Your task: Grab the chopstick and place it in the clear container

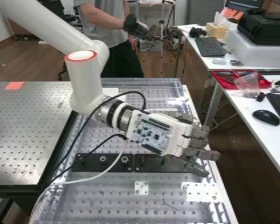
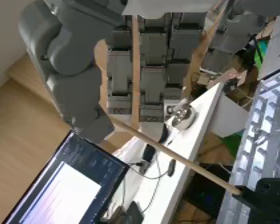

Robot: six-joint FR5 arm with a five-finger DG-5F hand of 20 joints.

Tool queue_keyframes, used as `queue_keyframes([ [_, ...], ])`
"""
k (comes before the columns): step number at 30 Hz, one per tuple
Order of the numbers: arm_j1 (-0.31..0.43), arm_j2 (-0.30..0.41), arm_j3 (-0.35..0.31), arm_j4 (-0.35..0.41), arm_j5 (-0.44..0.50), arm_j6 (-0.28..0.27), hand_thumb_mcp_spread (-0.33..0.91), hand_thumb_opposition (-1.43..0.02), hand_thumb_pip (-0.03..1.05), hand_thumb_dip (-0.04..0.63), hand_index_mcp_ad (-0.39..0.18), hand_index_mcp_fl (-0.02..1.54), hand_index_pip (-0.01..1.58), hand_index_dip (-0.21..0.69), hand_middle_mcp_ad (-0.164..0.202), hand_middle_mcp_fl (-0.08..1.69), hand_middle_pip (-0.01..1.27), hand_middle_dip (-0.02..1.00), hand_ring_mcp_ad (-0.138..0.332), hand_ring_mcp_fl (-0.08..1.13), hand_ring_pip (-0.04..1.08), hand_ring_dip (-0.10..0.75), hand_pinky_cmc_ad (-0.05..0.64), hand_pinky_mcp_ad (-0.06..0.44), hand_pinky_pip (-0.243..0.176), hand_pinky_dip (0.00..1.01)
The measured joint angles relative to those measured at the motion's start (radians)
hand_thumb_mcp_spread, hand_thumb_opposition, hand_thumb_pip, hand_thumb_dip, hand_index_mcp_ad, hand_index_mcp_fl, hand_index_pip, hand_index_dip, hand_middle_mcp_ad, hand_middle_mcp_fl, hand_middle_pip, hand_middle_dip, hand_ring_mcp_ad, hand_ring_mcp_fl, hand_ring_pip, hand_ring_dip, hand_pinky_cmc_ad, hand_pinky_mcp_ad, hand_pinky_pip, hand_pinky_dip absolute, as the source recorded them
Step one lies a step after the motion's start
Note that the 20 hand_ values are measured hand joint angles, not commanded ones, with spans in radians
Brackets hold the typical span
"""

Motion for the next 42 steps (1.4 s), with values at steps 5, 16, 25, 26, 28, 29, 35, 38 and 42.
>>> queue_keyframes([
  [5, -0.001, -0.001, 0.004, -0.004, 0.002, -0.001, 0.56, -0.82, 0.6, 0.291, -0.03, 0.36, 1.32, 0.051, 0.075, 0.67, 0.72, 0.64, 0.005, 0.46, 0.06, 0.415, 0.328, 0.185, 0.028, 0.18],
  [16, -0.002, -0.007, 0.017, -0.013, 0.003, -0.006, 0.56, -0.83, 0.6, 0.29, -0.03, 0.42, 1.31, 0.051, 0.075, 0.68, 0.72, 0.64, -0.002, 0.49, 0.08, 0.426, 0.328, 0.183, 0.037, 0.18],
  [25, -0.008, -0.011, 0.028, -0.026, -0.009, -0.01, 0.63, -0.94, 0.6, 0.283, -0.042, 0.49, 1.33, 0.047, 0.063, 0.81, 0.79, 0.66, -0.009, 0.53, 0.08, 0.426, 0.344, 0.215, 0.049, 0.18],
  [26, -0.009, -0.011, 0.028, -0.027, -0.011, -0.01, 0.64, -0.95, 0.62, 0.29, -0.042, 0.49, 1.32, 0.047, 0.063, 0.81, 0.78, 0.66, -0.01, 0.53, 0.08, 0.426, 0.344, 0.215, 0.049, 0.18],
  [28, -0.01, -0.011, 0.028, -0.029, -0.016, -0.008, 0.6, -0.93, 0.65, 0.29, -0.042, 0.46, 1.3, 0.045, 0.063, 0.75, 0.75, 0.65, -0.01, 0.53, 0.08, 0.424, 0.358, 0.216, 0.051, 0.18],
  [29, -0.011, -0.011, 0.027, -0.031, -0.017, -0.007, 0.58, -0.91, 0.65, 0.29, -0.042, 0.44, 1.3, 0.045, 0.065, 0.73, 0.74, 0.65, -0.01, 0.53, 0.07, 0.424, 0.358, 0.216, 0.051, 0.18],
  [35, -0.012, -0.009, 0.025, -0.034, -0.023, -0.003, 0.53, -0.88, 0.66, 0.295, -0.042, 0.38, 1.3, 0.033, 0.065, 0.69, 0.73, 0.65, -0.012, 0.51, 0.07, 0.424, 0.354, 0.215, 0.051, 0.18],
  [38, -0.012, -0.007, 0.024, -0.034, -0.025, -0.001, 0.53, -0.86, 0.66, 0.295, -0.042, 0.34, 1.29, 0.031, 0.065, 0.67, 0.72, 0.66, -0.007, 0.47, 0.06, 0.424, 0.349, 0.216, 0.049, 0.18],
  [42, -0.012, -0.002, 0.017, -0.024, -0.018, -0.002, 0.52, -0.85, 0.66, 0.295, -0.042, 0.34, 1.27, 0.024, 0.063, 0.66, 0.71, 0.64, -0.009, 0.47, 0.06, 0.426, 0.347, 0.215, 0.051, 0.18],
])
